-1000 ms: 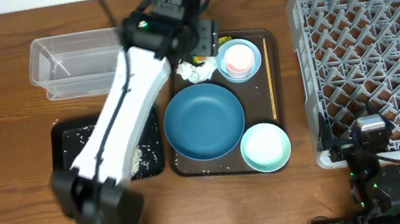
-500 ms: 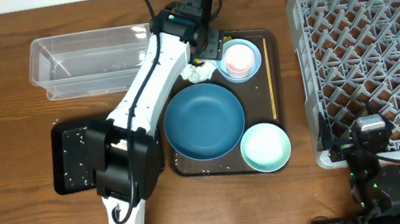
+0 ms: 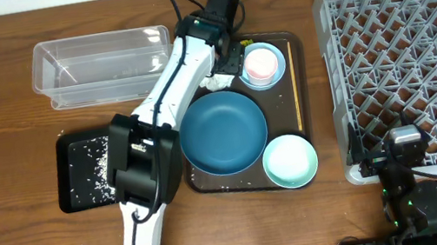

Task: Sort waste into correct bins and load items into the dishwasher rack
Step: 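Grasp the crumpled white tissue on the brown tray with the left gripper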

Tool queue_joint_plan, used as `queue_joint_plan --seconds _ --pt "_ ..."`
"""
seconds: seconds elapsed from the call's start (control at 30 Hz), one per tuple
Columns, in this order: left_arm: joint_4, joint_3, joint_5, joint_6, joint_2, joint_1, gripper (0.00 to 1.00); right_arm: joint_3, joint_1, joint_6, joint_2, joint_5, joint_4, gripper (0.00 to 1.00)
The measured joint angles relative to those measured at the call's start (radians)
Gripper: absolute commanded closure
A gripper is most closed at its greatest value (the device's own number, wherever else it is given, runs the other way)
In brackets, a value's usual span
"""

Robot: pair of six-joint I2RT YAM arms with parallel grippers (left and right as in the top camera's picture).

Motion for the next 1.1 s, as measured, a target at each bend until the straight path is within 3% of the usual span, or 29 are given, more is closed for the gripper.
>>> queue_joint_plan --seconds 0.27,0.9,1.1 --pt "0.0 -0.006 -0.059 0.011 0.001 0.005 0.26 0.0 0.0 0.0 0.0 0.0 0.0 0.01" --pt "0.002 -0.027 -0.043 0.011 0.084 0.006 0.27 0.0 0.0 0.0 0.0 0.0 0.0 0.01" --pt "0.009 -0.028 -0.039 0.014 0.084 0.006 0.44 0.0 0.0 0.0 0.0 0.0 0.0 0.01"
